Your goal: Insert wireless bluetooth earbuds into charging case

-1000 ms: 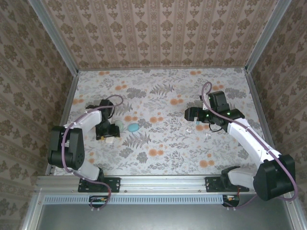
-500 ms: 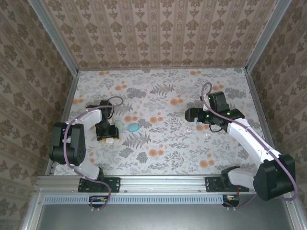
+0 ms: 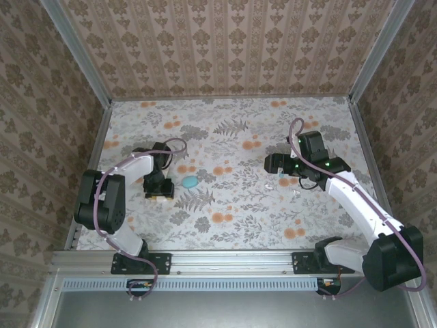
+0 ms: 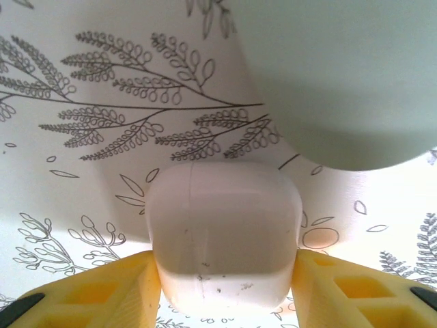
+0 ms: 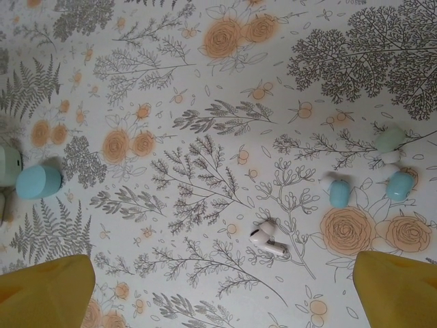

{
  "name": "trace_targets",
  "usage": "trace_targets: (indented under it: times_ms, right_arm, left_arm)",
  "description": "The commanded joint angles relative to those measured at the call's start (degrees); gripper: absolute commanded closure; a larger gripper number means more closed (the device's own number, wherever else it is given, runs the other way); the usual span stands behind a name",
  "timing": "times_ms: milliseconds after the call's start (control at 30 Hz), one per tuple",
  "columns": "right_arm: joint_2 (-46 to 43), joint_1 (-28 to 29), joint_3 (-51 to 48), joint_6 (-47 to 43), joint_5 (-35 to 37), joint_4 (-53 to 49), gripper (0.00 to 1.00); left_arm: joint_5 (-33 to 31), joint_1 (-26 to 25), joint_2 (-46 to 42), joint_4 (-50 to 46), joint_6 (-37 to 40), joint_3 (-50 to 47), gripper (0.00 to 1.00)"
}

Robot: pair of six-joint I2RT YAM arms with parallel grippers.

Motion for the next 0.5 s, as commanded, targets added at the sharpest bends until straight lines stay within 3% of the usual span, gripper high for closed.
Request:
trace_targets:
  times_ms: [0, 267, 467]
  right_arm:
    - [-1.54, 0.28, -1.46, 2.01, 0.87, 0.3, 0.01]
    - [-1.35, 0.24, -1.42, 2.83, 1.15, 0.78, 0.01]
    - [-1.59, 0.25, -1.21, 2.67, 1.74, 0.17, 0.01]
  left_arm:
    - [-2.52, -1.29, -2.72, -1.79, 1.58, 1.81, 0.47]
    - [-2.66, -1.45, -2.59, -1.29, 1.79, 1.57, 0.49]
    - [-1.03, -1.48, -0.86, -0.3, 1.6, 1.1, 0.39]
